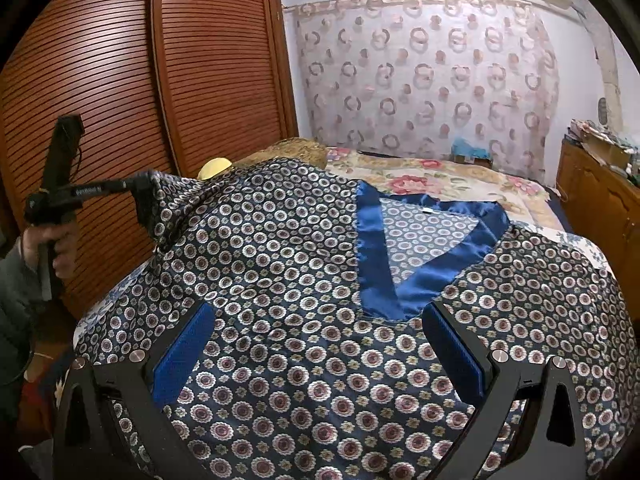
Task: Fold small clothes
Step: 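Fold the lifted robe side over toward the collar center, open the left tool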
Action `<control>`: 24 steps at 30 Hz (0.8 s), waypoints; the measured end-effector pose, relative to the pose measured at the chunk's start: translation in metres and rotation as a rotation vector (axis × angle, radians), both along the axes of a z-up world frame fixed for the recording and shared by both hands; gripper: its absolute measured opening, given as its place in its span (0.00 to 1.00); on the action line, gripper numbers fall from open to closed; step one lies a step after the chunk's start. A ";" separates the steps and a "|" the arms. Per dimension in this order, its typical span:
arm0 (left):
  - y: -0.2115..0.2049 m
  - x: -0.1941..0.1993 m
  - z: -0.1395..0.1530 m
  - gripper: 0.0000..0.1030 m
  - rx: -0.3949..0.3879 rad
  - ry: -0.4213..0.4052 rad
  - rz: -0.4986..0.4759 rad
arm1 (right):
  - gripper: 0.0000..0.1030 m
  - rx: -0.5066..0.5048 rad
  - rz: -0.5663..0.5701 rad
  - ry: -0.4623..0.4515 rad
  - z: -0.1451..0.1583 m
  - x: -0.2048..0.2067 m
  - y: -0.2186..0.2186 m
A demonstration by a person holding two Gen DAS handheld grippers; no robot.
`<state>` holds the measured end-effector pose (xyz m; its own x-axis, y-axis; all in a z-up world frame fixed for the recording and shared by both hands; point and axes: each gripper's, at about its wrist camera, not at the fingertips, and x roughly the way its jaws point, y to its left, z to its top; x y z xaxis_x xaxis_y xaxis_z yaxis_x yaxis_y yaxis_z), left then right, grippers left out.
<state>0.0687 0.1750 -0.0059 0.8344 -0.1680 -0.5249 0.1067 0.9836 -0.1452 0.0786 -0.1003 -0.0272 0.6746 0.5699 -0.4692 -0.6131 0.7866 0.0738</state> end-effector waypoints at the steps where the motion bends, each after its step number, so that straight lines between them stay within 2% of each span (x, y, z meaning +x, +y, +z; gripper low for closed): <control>1: -0.008 0.003 0.004 0.00 0.006 -0.007 -0.015 | 1.00 0.005 -0.005 -0.002 0.000 0.000 -0.002; 6: -0.059 0.026 0.015 0.00 0.065 0.000 -0.103 | 1.00 0.026 -0.032 -0.006 0.002 0.002 -0.016; 13: -0.104 0.025 0.002 0.02 0.120 0.040 -0.179 | 1.00 0.033 -0.057 0.001 -0.004 0.005 -0.028; 15: -0.107 0.020 -0.001 0.18 0.147 0.046 -0.175 | 1.00 0.036 -0.062 0.008 -0.007 0.007 -0.030; 18: -0.101 0.012 0.000 0.33 0.138 0.039 -0.155 | 1.00 0.035 -0.061 0.013 -0.007 0.008 -0.030; 22: -0.086 0.002 0.002 0.44 0.119 0.029 -0.114 | 1.00 0.030 -0.054 0.009 -0.003 0.011 -0.029; 24: -0.081 -0.002 0.001 0.61 0.113 0.029 -0.094 | 1.00 0.027 -0.051 0.010 -0.002 0.011 -0.031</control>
